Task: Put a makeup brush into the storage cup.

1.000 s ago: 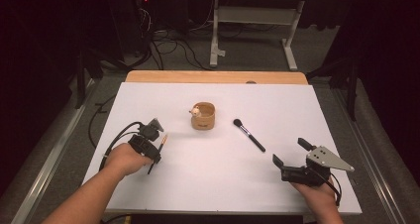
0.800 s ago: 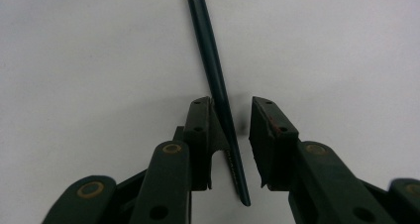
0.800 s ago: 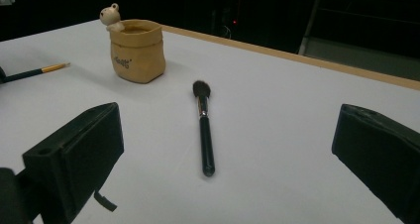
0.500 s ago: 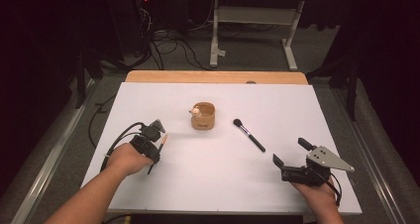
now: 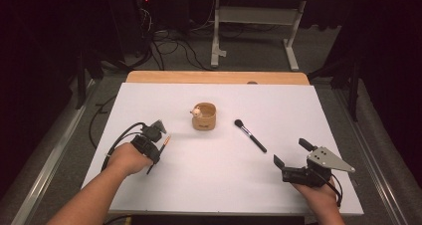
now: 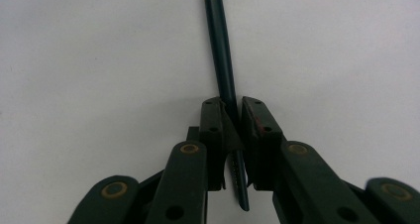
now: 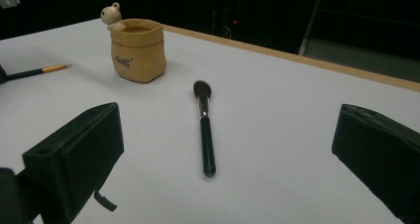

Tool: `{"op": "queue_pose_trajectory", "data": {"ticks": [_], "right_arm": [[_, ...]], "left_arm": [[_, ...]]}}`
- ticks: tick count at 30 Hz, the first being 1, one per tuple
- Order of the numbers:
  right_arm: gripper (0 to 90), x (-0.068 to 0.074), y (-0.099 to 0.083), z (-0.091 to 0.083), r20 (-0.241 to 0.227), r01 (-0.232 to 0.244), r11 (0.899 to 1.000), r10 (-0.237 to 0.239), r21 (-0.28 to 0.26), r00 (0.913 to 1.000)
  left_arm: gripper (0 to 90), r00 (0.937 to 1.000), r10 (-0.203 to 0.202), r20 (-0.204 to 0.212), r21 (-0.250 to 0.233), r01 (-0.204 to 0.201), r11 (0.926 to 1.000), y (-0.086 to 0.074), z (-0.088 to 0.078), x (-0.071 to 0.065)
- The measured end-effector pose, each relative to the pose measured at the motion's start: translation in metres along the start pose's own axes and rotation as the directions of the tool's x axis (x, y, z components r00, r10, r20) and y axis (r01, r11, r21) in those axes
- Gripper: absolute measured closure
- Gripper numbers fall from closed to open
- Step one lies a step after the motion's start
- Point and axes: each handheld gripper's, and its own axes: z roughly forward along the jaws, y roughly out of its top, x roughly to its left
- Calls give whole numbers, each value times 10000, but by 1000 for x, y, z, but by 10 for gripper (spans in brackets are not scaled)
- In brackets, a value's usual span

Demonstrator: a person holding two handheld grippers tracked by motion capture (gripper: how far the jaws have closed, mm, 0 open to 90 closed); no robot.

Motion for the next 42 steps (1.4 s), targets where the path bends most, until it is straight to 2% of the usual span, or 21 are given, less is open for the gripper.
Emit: {"op": "queue_pose_trajectory", "data": {"ticks": [6, 11, 16, 20, 24, 27, 33, 42], "right_arm": [[9, 1, 0, 0, -10, 60, 10000, -60, 10, 10000], [9, 0, 0, 0, 2, 59, 10000, -59, 13, 10000], [10, 0, 0, -1, 35, 0, 10000, 0, 0, 10000], [9, -1, 0, -1, 54, 2, 10000, -2, -6, 10000], [9, -1, 0, -1, 66, -22, 10000, 22, 3, 10000], [10, -1, 0, -1, 40, 13, 10000, -13, -19, 10000], [9, -1, 0, -1, 64, 16, 10000, -15, -17, 10000], [9, -1, 0, -3, 110, -55, 10000, 56, -46, 9999]], "left_arm": [[837, 9998, 169, 69, 14, -169, 9999, 0, 0, 2], [842, 9993, 378, -60, -121, -379, 9992, -2, 0, 0], [843, 9985, 555, 15, -322, -555, 9979, -4, 0, 1], [844, 9990, 338, 300, -659, -317, 9973, -8, -1, 5], [845, 9990, 229, 390, -1062, -186, 9942, -10, -5, 8], [845, 9982, 162, 581, -1374, -80, 9905, -12, -10, 9], [845, 9976, 58, 690, -1962, 79, 9805, -14, -15, 10], [845, 9937, -203, 1099, -2878, 513, 9563, -17, -20, 12]]}}
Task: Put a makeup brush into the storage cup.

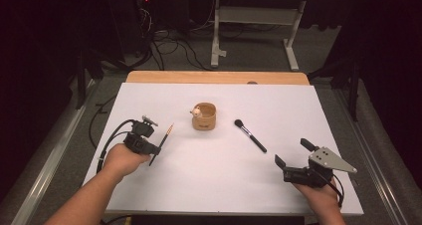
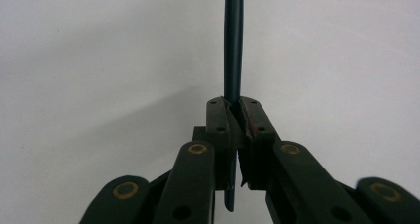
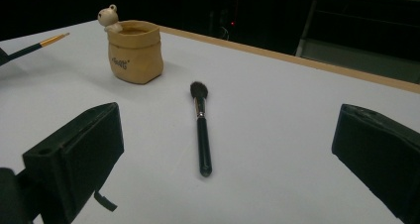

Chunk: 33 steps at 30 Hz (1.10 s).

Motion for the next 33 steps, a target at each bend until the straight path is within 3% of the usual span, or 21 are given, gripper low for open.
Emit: {"op": "queue_pose_trajectory", "data": {"ticks": [5, 9, 16, 24, 33], "right_arm": [[10, 0, 0, 0, -19, 17, 10000, -17, 16, 10000], [9, 0, 0, -1, -32, 0, 10000, 0, 9, 10000], [9, 1, 0, 0, -46, -8, 10000, 8, 29, 10000], [10, 1, 0, 0, -56, 5, 10000, -5, 28, 10000], [10, 1, 0, 0, -83, 48, 10000, -49, -14, 10000]], "left_arm": [[845, 9992, -344, 201, -545, 355, 9979, -4, 2, 1], [845, 9992, -288, 264, -884, 310, 9956, -6, 3, 1], [845, 9992, -241, 323, -1730, 293, 9845, -10, -1, 1], [845, 9995, -282, 139, -2751, 309, 9609, -18, 3, 0], [845, 9988, -487, -5, -3758, 449, 9256, -27, 0, 3]]}}
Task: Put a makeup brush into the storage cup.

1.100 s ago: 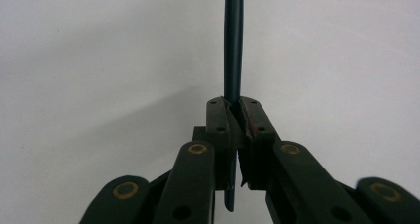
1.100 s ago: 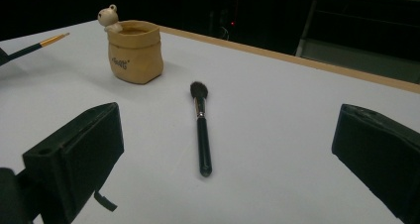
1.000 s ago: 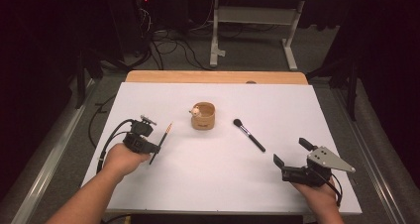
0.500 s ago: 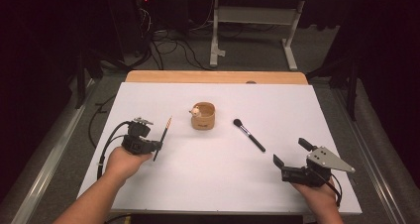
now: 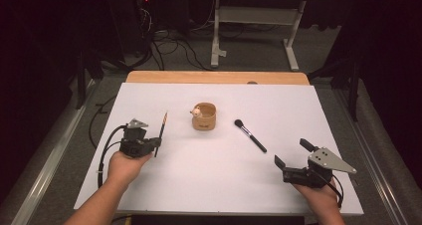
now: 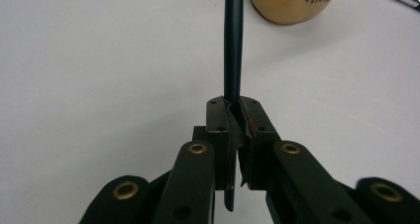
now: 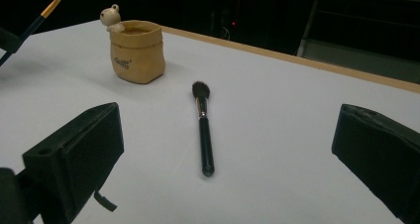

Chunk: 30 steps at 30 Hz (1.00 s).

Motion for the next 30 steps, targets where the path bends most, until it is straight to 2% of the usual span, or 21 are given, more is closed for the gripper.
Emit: {"op": "queue_pose_trajectory", "data": {"ticks": [9, 14, 16, 20, 23, 26, 27, 30], "right_arm": [[9, 1, 0, 0, 23, 3, 10000, -3, 31, 10000], [9, 1, 0, 0, 35, 55, 10000, -55, 1, 10000], [10, 1, 0, 0, 35, -24, 10000, 24, 23, 10000], [9, 2, 0, 0, -2, 83, 10000, -83, -33, 10000], [9, 1, 1, 0, -14, 69, 10000, -69, -42, 10000], [9, 2, 0, 0, -8, 91, 10000, -91, 2, 10000], [9, 2, 0, 0, 8, 44, 10000, -44, 31, 10000], [9, 3, 1, 1, -67, 151, 9999, -151, -57, 9999]], "left_arm": [[845, 9998, -161, -67, -902, 154, 9958, -11, 4, -2], [846, 9993, -358, -41, -1597, 347, 9866, -17, 5, -5], [845, 9992, -392, -7, -1730, 385, 9842, -18, 5, -5], [845, 9983, -587, 54, -2150, 585, 9748, -23, 8, -5], [845, 9990, -439, 11, -2315, 430, 9719, -25, 9, -7], [845, 9977, -649, 195, -2594, 677, 9634, -27, 9, -7], [845, 9975, -676, 209, -2611, 707, 9627, -27, 9, -6], [845, 9954, -899, 331, -2938, 957, 9510, -29, 9, -4]]}}
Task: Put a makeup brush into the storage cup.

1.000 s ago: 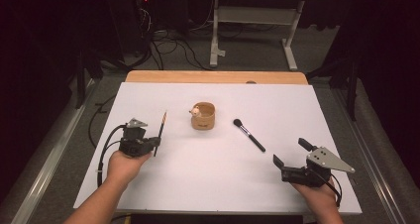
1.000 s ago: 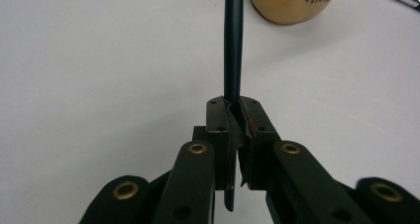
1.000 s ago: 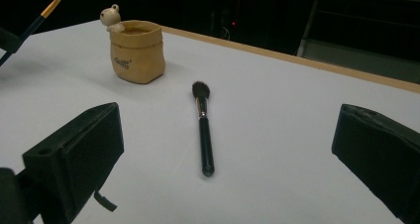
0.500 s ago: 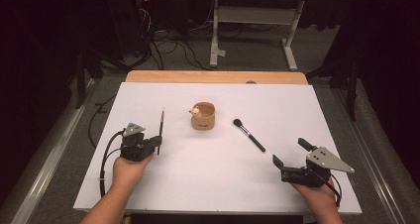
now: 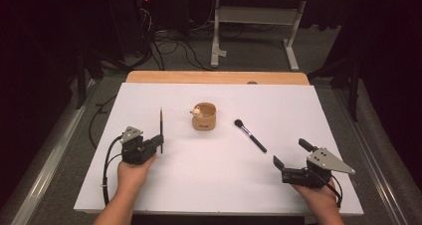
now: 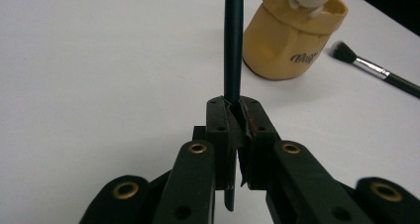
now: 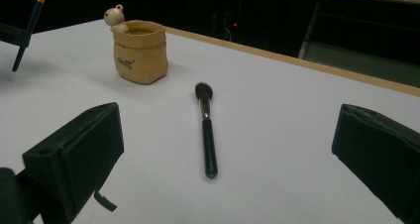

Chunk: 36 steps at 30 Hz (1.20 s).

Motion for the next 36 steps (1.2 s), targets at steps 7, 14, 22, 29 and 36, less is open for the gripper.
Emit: {"op": "queue_pose_trajectory", "data": {"ticks": [7, 14, 22, 29, 36], "right_arm": [[10, 3, 0, 1, 24, 91, 9999, -91, 87, 10000], [10, 3, 0, 3, -45, 160, 9999, -160, 61, 9999], [10, 5, -1, 4, 30, 138, 9997, -139, 196, 9999], [10, 5, -1, 5, 82, 168, 9996, -170, 213, 9998], [9, 4, -2, 6, 24, 208, 9995, -209, 253, 9998]], "left_arm": [[845, 9997, 191, 122, -194, -189, 9996, -4, -1, 1], [845, 9982, 122, 581, -782, -77, 9969, -8, -3, 0], [845, 9959, 462, 773, -1177, -369, 9924, -9, -8, -4], [845, 9953, 511, 825, -1273, -403, 9910, -9, -9, -5], [845, 9935, 816, 794, -1278, -711, 9893, -9, -7, -10]]}}
